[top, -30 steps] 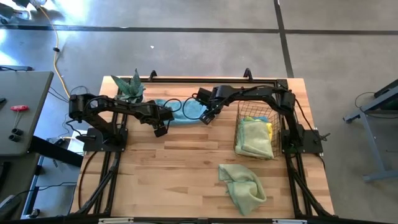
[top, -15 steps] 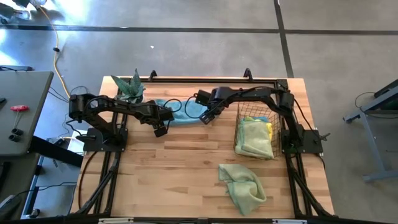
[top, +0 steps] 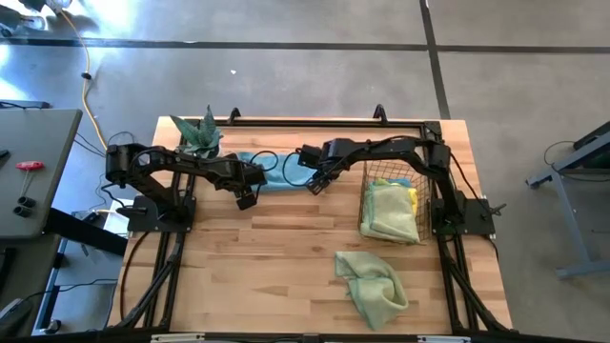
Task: Fold microfiber towels
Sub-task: Fold the blue microfiber cloth
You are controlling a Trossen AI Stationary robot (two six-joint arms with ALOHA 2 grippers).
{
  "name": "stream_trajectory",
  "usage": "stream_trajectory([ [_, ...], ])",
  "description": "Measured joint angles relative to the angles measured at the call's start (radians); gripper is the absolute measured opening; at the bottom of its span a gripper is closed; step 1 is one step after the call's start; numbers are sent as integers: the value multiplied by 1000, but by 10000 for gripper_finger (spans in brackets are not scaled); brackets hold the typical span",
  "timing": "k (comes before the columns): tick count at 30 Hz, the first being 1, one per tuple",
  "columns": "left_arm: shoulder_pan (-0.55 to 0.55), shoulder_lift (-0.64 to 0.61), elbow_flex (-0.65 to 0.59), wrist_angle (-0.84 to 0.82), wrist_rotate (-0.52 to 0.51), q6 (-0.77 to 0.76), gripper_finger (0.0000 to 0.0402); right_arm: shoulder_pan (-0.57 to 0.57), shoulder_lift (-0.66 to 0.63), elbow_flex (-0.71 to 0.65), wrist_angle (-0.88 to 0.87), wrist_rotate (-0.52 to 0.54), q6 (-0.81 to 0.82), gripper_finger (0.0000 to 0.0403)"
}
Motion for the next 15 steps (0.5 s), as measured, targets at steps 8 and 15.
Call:
stream_trajectory([
  [8,0,0,0,-1,2,-7,133,-19,7,0,9,32,0,149],
  [15,0,0,0,-1,2,-7,133,-21,7,0,48,-8,4,149],
])
